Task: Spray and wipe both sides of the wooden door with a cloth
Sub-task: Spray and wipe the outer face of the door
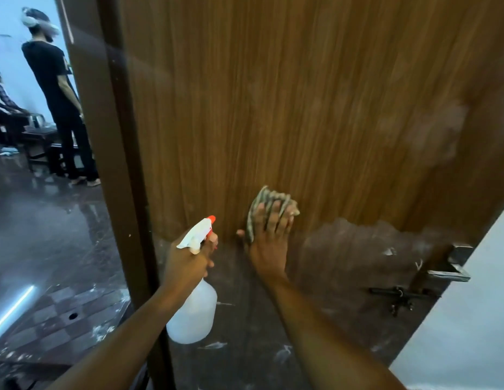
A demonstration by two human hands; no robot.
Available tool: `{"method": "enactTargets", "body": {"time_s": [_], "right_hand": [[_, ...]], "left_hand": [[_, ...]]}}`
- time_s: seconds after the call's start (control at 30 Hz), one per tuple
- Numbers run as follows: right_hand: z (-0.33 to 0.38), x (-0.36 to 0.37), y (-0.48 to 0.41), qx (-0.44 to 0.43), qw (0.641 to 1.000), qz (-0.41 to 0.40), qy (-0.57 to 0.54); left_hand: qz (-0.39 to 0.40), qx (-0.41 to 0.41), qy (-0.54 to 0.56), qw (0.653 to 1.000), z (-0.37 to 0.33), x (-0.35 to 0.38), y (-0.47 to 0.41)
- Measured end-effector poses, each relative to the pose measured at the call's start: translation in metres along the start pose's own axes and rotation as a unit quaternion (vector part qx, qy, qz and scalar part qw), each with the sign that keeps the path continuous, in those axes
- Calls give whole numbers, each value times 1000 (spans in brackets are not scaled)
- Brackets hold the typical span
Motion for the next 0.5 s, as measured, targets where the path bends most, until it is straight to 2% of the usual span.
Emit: {"method": "enactTargets", "body": {"time_s": [0.07, 0.13, 0.2, 0.27, 0.3, 0.37, 0.5], "right_hand": [[-11, 17, 28, -20, 1000, 14, 1], [-30, 24, 50, 38, 999, 19, -9], [-54, 22, 63, 155, 988, 17, -22], [-87, 6, 67, 301, 952, -24, -45], [-102, -5, 63, 346, 936, -50, -49], [-119, -25, 43, 358, 931, -74, -27], [-118, -49, 12, 301, 951, -68, 12]], "left_hand": [[7, 13, 3, 1000, -6, 11, -3], [14, 30, -3, 999, -8, 22, -5], [25, 22, 0, 999, -3, 31, -4], [39, 0, 13, 999, 6, 40, -2], [44, -10, 25, 999, 9, 44, -1], [48, -21, 51, 997, 17, 50, -3], [74, -3, -3, 997, 8, 71, 4]]}}
Point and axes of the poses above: each hand's wrist, its own y-axis away from the middle knuckle, its own x-axis out of the palm, z = x × y, the point moved 9 cm from there along -y, towards the middle knuckle, and after that the axes turned 1 degree about y, right-handed, at the moved point
